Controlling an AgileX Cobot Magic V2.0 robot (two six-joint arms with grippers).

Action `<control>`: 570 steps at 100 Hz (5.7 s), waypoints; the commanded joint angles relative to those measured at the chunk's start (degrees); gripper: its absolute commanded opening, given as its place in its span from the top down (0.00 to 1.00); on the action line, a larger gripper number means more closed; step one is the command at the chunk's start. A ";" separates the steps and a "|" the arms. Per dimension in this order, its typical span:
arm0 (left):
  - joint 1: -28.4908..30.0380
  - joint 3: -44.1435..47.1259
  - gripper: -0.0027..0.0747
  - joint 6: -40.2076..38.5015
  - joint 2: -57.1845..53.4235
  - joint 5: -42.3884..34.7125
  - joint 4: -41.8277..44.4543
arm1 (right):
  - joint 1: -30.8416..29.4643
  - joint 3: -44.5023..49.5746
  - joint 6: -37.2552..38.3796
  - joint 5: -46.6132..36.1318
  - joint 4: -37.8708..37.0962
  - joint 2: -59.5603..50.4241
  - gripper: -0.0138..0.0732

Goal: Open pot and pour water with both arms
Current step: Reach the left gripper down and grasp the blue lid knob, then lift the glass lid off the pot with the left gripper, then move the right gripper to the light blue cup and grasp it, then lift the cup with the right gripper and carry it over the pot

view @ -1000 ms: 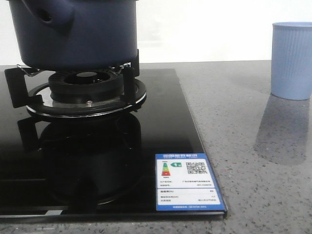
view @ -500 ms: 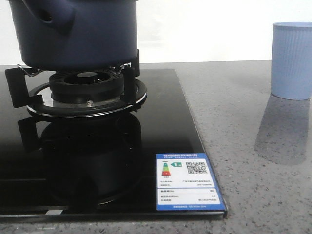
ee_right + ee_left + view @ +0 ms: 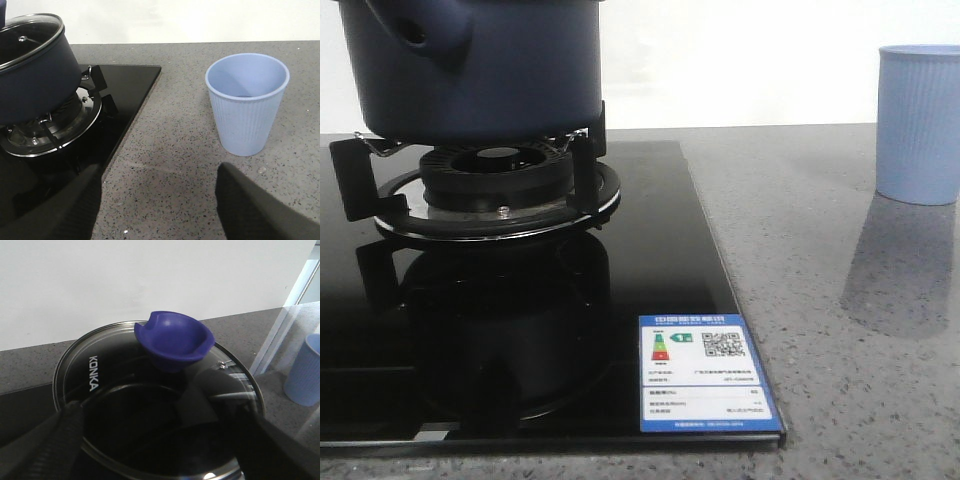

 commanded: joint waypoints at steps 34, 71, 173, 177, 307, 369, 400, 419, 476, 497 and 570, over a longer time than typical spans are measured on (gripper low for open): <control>-0.56 -10.42 0.25 8.75 8.27 0.12 -7.89 | 0.07 -1.99 -0.52 -4.35 0.79 0.73 0.33; -2.60 -10.90 0.25 18.38 12.03 -1.18 -12.87 | 0.07 -1.99 -0.52 -4.35 0.79 0.73 0.33; -4.45 -12.49 0.57 20.93 15.09 -7.26 -14.01 | 0.07 -1.88 -0.52 -4.22 0.68 0.82 0.33; -4.45 -13.08 0.57 20.93 14.82 -7.16 -14.29 | 0.07 -1.88 -0.52 -4.13 0.53 0.82 0.33; 3.04 -17.76 0.57 20.52 3.68 -6.47 -12.41 | 1.41 16.53 -0.42 -57.45 -4.88 28.70 0.14; 3.04 -17.76 0.57 20.52 3.68 -6.25 -12.41 | 1.41 13.89 -0.21 -84.06 -5.39 50.60 0.14; 3.04 -17.76 0.57 20.52 3.68 -6.12 -12.41 | 1.29 9.64 -0.21 -86.02 -4.77 57.95 0.14; 3.04 -17.76 0.57 20.52 3.68 -6.12 -12.41 | 1.29 9.37 -0.21 -87.75 -4.46 59.77 0.17; 3.04 -17.76 0.57 20.52 3.68 -6.12 -12.41 | 1.29 9.37 -0.21 -88.81 -6.09 57.21 0.48; 3.04 -17.76 0.57 20.52 3.68 -7.93 -12.20 | 1.29 8.45 -0.21 -81.66 -10.58 49.21 0.48; 8.34 -17.76 0.57 20.52 3.68 -6.75 -13.35 | 12.38 -24.31 -0.21 -35.44 -32.10 42.92 0.48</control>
